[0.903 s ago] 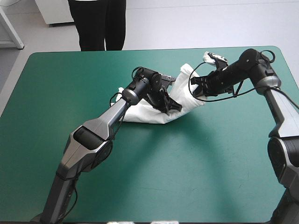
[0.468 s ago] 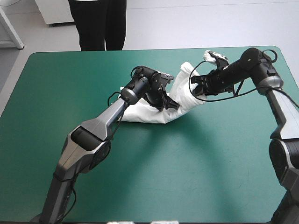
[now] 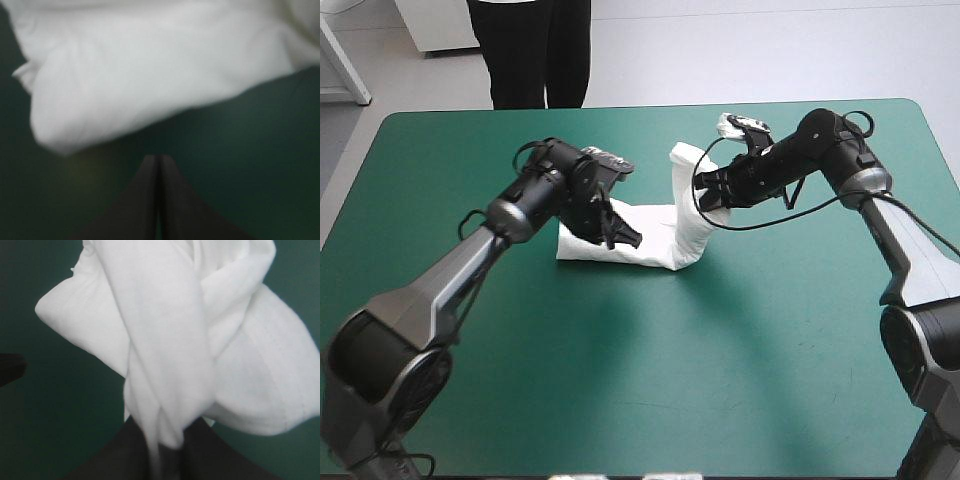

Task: Fold the cloth

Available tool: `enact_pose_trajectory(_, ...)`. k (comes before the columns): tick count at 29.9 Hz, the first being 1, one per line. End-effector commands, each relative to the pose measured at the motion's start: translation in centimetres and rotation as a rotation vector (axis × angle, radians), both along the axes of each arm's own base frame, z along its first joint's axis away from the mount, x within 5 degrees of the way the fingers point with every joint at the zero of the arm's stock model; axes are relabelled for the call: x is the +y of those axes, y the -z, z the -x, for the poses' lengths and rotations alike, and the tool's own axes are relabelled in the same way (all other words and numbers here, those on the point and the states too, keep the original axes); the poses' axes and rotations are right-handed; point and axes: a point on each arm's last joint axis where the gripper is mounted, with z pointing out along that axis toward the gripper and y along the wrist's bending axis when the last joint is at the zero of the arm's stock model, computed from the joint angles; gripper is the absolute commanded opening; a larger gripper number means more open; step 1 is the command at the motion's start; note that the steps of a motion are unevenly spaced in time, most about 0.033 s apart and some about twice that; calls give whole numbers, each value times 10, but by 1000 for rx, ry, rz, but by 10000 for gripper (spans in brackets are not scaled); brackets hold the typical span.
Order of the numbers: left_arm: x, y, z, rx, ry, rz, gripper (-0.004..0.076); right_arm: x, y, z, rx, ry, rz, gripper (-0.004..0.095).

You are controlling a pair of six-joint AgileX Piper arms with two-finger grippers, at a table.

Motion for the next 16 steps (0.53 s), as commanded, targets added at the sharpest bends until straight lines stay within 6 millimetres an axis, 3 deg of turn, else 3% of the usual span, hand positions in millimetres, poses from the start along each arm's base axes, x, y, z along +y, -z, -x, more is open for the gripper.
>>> enact_pose_trajectory(1, 42, -44, 42, -63, -54, 5, -10, 18, -44, 13, -167, -8, -88, -9)
enact_pose_trajectory(7, 78, -69, 85, -127, -107, 52, -10, 56, -51, 14, -256, -33, -124, -9)
enact_pose_trajectory(16, 99, -78, 135, -154, -141, 130, -10, 114, -12, -14, -212, -72, -144, -7)
